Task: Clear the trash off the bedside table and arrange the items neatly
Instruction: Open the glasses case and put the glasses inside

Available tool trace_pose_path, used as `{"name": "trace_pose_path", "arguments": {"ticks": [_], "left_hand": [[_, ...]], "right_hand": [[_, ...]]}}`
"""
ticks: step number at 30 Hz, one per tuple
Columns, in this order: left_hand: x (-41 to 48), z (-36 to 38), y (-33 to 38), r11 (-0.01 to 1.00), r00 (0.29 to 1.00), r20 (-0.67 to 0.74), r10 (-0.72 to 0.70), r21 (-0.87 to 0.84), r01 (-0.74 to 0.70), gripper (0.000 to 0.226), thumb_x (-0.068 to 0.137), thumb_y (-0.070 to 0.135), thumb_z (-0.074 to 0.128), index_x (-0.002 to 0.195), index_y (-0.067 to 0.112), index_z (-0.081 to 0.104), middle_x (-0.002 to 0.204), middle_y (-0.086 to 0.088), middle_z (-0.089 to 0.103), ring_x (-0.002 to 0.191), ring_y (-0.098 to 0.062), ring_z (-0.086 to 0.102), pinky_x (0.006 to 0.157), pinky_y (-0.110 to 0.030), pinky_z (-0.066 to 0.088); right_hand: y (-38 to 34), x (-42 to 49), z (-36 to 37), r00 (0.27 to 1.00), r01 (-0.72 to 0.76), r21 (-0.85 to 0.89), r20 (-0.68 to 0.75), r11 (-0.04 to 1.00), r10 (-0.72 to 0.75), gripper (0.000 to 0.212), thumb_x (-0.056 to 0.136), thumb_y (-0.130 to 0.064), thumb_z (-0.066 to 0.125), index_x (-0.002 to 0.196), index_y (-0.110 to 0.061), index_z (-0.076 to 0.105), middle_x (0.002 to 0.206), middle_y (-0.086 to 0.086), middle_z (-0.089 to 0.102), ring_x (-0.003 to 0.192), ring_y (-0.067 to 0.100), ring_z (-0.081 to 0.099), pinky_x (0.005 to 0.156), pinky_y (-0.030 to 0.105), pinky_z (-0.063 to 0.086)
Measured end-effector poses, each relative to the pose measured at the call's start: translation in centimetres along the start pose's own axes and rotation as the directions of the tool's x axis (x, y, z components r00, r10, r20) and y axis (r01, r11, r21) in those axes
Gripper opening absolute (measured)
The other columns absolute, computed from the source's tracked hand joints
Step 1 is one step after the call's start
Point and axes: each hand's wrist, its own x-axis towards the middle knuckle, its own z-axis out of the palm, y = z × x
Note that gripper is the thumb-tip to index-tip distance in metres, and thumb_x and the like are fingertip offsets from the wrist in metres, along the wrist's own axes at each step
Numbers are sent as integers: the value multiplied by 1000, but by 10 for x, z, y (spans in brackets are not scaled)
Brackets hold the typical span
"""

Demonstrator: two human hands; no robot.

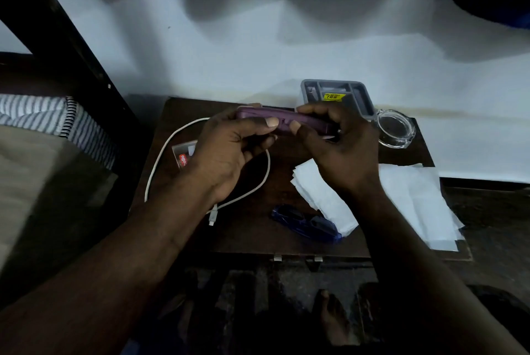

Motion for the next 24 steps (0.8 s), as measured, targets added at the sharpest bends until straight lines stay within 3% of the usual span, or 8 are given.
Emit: {"name": "trace_pose_path", "arguments": {"ticks": [2, 5, 13, 19, 24], "left_hand": [[0, 1, 1, 1000, 1000, -14, -8, -1, 8, 35, 73, 2, 76, 108, 3, 68, 99, -11, 71, 87, -19, 71, 84, -30, 59], [1, -1, 1, 1000, 1000, -14, -20, 4, 20, 24, 79, 0, 71, 102, 6, 68, 99, -12, 71, 87, -21, 71, 82, -31, 61], [1, -4, 4, 998, 998, -23, -58, -34, 58, 15, 83, -2, 64, 90, 8, 72, 93, -12, 74, 91, -29, 72, 80, -37, 62], [0, -3, 7, 993, 993, -51, -105, -54, 103, 15, 84, -1, 65, 97, 5, 70, 93, -13, 73, 81, -25, 72, 79, -38, 62], [0, -4, 9, 990, 990, -67, -128, -77, 122, 14, 84, -1, 65, 96, 3, 69, 97, -16, 71, 84, -28, 71, 80, -39, 63]], "right_hand": [[0, 0, 2, 1000, 12, -12, -29, 1000, -12, 23, 84, -23, 80, 106, -18, 80, 98, -8, 77, 93, 8, 73, 82, 32, 59], [1, 0, 4, 997, 60, -49, -54, 997, -62, 22, 84, -26, 81, 105, -19, 81, 95, -10, 77, 90, 8, 73, 79, 36, 60], [1, 0, 6, 991, 121, -127, -39, 984, -127, 22, 85, -28, 82, 104, -17, 82, 91, -16, 72, 84, 0, 69, 76, 20, 55], [-4, -3, 12, 993, 89, -90, -67, 992, -95, 19, 86, -34, 82, 100, -21, 82, 84, -19, 71, 78, 2, 72, 71, 28, 60], [-5, -5, 16, 996, 49, -54, -71, 997, -53, 19, 86, -37, 81, 99, -24, 82, 82, -28, 70, 79, -7, 71, 68, 8, 51]]}}
